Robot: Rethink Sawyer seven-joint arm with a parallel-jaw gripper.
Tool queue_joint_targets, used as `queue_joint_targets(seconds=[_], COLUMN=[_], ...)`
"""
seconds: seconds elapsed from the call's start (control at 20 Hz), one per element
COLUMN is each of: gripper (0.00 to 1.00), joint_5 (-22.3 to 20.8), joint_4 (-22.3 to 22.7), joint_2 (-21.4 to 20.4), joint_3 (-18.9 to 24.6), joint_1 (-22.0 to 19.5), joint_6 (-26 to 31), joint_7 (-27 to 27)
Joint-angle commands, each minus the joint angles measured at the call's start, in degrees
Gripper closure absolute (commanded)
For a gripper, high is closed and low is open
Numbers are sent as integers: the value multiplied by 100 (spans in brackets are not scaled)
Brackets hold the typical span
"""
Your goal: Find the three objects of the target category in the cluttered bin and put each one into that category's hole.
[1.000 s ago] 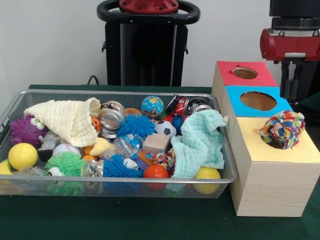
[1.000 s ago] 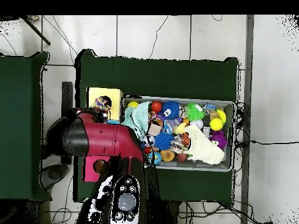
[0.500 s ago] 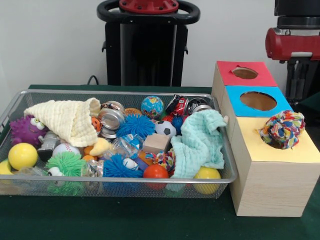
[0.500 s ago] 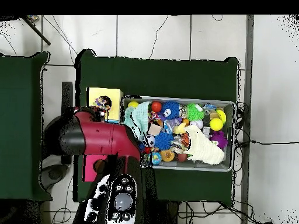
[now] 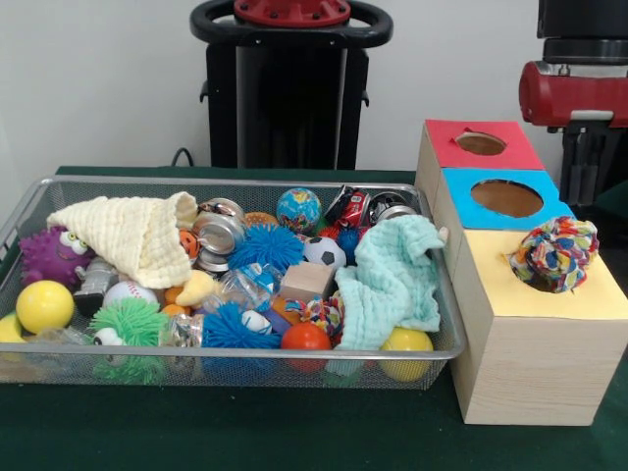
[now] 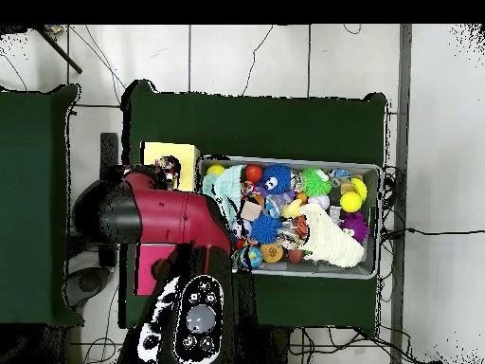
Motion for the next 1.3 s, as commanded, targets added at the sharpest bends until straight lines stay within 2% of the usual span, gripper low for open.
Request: queue_joint_targets(seconds=[0.05, 0.3, 0.75, 1.3], gripper=[100, 100, 100, 100], joint_5=[51, 59, 8, -85], joint_4=[-489, -549, -767, -666], joint_2=[318, 364, 707, 837], joint_3=[98, 103, -41, 19], joint_1=[-176, -187, -117, -262], joint_6=[847, 876, 629, 263], joint_7=[938, 955, 1044, 900])
